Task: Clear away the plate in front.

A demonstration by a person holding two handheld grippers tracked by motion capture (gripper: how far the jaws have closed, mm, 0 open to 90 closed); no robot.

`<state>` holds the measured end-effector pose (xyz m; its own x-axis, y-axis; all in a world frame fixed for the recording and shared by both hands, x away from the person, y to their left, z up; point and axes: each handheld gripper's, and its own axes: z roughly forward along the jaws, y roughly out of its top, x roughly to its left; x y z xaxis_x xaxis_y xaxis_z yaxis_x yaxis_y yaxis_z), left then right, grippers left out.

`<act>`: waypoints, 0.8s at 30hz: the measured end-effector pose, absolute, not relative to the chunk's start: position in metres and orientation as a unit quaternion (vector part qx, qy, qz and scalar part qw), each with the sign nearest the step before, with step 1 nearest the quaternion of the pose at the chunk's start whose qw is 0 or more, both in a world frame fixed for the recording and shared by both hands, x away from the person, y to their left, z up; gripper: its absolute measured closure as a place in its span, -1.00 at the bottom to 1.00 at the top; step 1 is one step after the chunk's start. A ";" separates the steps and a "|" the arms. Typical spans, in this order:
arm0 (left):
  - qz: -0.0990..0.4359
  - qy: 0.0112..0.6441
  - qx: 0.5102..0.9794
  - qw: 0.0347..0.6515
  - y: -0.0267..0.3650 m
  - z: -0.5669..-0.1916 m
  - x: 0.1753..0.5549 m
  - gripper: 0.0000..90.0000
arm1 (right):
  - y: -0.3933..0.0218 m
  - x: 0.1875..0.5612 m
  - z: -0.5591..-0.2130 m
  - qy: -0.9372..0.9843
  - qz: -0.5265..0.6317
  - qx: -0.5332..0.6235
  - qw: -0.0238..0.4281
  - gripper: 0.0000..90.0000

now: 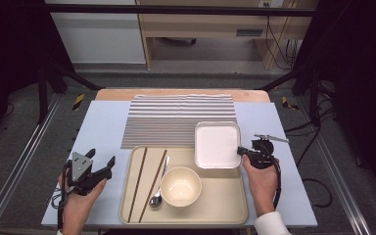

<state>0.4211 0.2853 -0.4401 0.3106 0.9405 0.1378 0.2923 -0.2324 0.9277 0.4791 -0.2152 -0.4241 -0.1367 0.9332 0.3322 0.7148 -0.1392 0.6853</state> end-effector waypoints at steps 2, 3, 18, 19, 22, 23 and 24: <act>0.381 0.452 0.685 0.427 0.287 -0.441 0.421 -0.40 | -0.216 0.477 -0.430 0.646 0.390 0.643 0.130 0.99; 0.381 0.452 0.684 0.427 0.287 -0.442 0.422 -0.40 | -0.216 0.476 -0.433 0.647 0.385 0.647 0.122 0.99; 0.378 0.448 0.691 0.423 0.285 -0.445 0.422 -0.40 | -0.214 0.462 -0.459 0.658 0.348 0.665 0.060 0.98; 0.378 0.449 0.691 0.423 0.285 -0.445 0.422 -0.40 | -0.214 0.461 -0.459 0.657 0.346 0.667 0.059 0.98; 0.377 0.450 0.692 0.421 0.285 -0.446 0.423 -0.40 | -0.214 0.459 -0.460 0.653 0.349 0.669 0.058 0.97; 0.377 0.450 0.692 0.421 0.285 -0.446 0.423 -0.40 | -0.215 0.458 -0.460 0.649 0.350 0.673 0.055 0.92; 0.377 0.450 0.691 0.421 0.285 -0.446 0.423 -0.40 | -0.216 0.457 -0.460 0.649 0.352 0.672 0.057 0.90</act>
